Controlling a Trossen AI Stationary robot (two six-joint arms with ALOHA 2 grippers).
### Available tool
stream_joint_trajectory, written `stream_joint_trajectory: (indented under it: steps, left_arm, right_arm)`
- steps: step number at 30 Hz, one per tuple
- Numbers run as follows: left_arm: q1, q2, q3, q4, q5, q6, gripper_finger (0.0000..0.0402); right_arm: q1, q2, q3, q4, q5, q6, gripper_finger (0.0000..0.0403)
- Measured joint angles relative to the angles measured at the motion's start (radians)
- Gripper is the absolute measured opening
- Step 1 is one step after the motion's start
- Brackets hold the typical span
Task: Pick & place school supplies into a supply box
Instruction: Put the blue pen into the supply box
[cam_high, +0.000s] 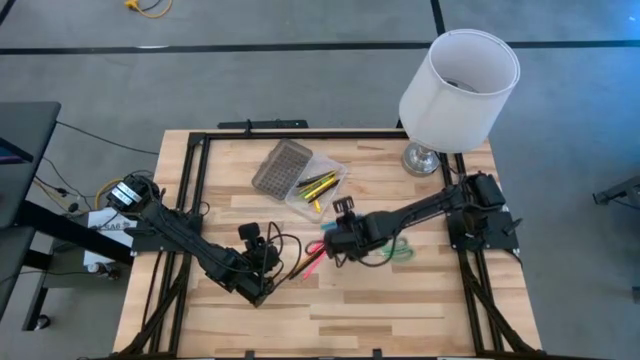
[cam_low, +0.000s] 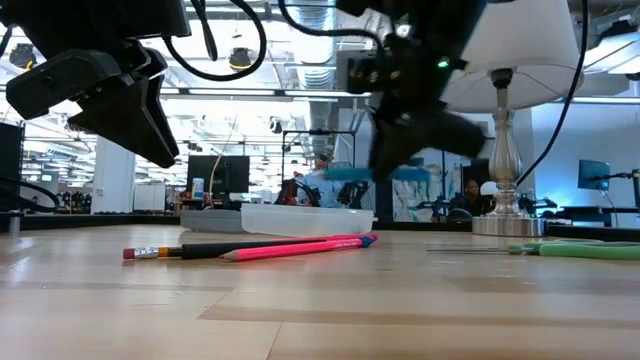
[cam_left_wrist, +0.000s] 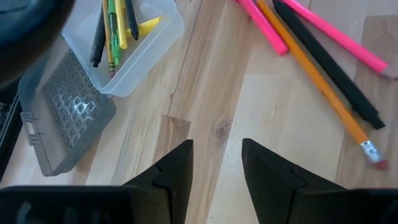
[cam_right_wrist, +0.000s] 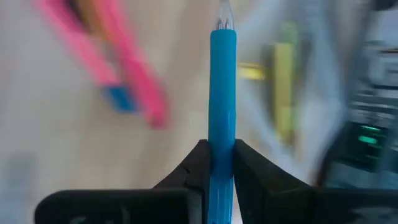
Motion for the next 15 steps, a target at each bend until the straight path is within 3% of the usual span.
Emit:
stream_joint_trajectory:
  steps: [6,11,15]
  left_arm:
    - [-0.004,0.0,0.0,-0.014,0.0,0.0,0.0132]
    - [-0.012,0.0,0.0,-0.019,-0.003,0.0,0.0132]
    - [-0.015,0.0,0.0,-0.035,-0.005,0.0,0.0132]
  right_arm:
    - [-0.099,0.0,0.0,0.088,0.139,-0.166,0.0036]
    - [-0.188,0.0,0.0,0.205,0.13,-0.27,0.0034]
    - [-0.238,0.0,0.0,0.274,0.049,-0.324,0.0041]
